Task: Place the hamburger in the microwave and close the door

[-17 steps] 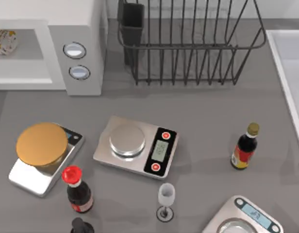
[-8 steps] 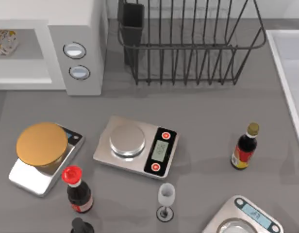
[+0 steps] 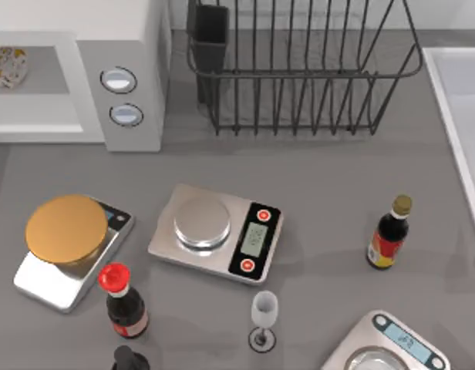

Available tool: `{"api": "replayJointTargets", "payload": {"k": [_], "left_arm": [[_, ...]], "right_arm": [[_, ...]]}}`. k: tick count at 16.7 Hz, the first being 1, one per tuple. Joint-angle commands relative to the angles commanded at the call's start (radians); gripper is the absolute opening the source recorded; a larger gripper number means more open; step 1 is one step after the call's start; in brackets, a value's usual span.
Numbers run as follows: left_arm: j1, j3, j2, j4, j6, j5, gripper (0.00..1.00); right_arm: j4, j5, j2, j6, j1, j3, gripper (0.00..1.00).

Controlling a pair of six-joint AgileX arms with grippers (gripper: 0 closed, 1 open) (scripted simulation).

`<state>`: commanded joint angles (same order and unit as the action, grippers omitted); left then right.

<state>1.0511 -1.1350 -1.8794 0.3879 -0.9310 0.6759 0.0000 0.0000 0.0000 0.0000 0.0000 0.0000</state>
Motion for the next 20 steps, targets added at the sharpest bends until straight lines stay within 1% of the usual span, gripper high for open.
{"api": "replayJointTargets", "payload": {"k": [3, 8, 10, 13, 18, 20], "left_arm": [[-0.007, -0.003, 0.018, -0.035, 0.010, -0.019, 0.00], [-0.046, 0.010, 0.112, -0.226, 0.090, -0.122, 0.00], [-0.071, 0.032, 0.146, -0.264, 0.130, -0.140, 0.00], [-0.118, 0.090, 0.178, -0.261, 0.174, -0.131, 0.00], [-0.155, 0.313, 0.274, -0.206, 0.201, -0.094, 0.00], [-0.167, 0.370, 0.303, -0.191, 0.195, -0.086, 0.00]], "right_arm": [[0.000, 0.000, 0.000, 0.000, 0.000, 0.000, 1.00], [0.000, 0.000, 0.000, 0.000, 0.000, 0.000, 1.00], [0.000, 0.000, 0.000, 0.000, 0.000, 0.000, 1.00], [0.000, 0.000, 0.000, 0.000, 0.000, 0.000, 1.00], [0.000, 0.000, 0.000, 0.000, 0.000, 0.000, 1.00], [0.000, 0.000, 0.000, 0.000, 0.000, 0.000, 1.00]]}}
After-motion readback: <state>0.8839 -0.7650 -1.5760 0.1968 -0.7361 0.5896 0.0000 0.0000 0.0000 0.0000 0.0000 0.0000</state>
